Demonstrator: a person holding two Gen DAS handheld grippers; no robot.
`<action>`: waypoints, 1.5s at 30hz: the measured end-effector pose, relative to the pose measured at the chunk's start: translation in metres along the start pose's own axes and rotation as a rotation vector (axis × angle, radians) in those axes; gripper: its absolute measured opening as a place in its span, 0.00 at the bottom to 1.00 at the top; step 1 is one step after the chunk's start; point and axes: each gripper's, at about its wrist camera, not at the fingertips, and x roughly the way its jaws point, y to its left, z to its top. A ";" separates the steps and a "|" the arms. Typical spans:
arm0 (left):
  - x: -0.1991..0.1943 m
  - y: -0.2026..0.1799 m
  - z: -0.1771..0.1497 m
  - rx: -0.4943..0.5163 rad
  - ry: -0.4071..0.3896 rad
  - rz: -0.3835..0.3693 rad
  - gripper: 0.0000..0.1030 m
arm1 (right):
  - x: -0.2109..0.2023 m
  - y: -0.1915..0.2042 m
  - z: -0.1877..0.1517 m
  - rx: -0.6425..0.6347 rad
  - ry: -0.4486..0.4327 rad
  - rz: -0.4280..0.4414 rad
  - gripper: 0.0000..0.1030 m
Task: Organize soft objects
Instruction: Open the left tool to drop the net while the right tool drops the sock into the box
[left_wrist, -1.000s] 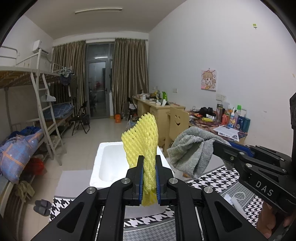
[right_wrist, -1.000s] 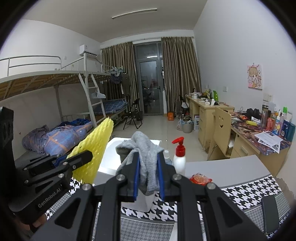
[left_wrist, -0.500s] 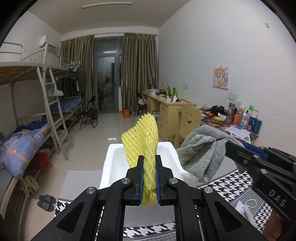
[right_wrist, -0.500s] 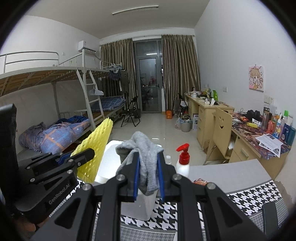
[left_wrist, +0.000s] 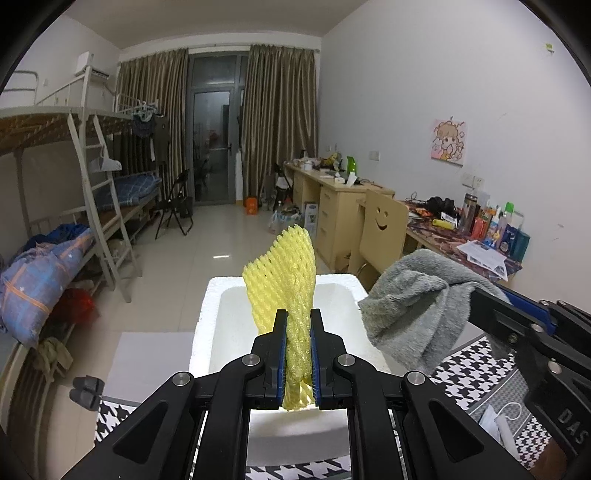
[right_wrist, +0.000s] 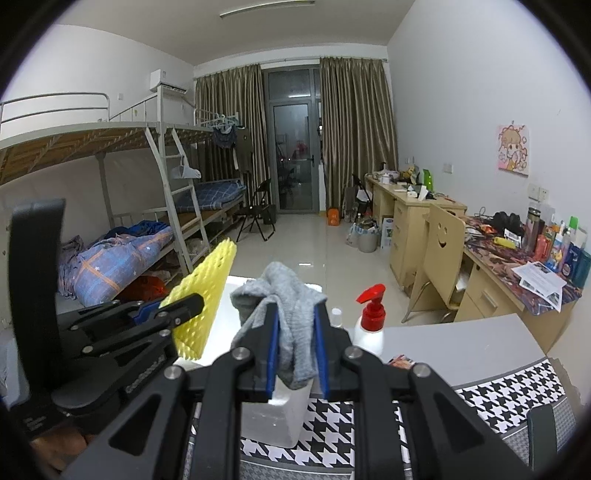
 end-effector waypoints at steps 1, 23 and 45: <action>0.003 0.001 0.000 0.001 0.004 -0.005 0.11 | 0.001 -0.001 0.000 0.000 0.002 0.000 0.21; -0.003 0.028 0.000 -0.043 -0.025 0.081 0.88 | 0.025 0.002 0.009 0.005 0.045 0.006 0.21; -0.041 0.062 -0.014 -0.079 -0.062 0.189 0.98 | 0.073 0.022 0.017 0.017 0.156 0.089 0.24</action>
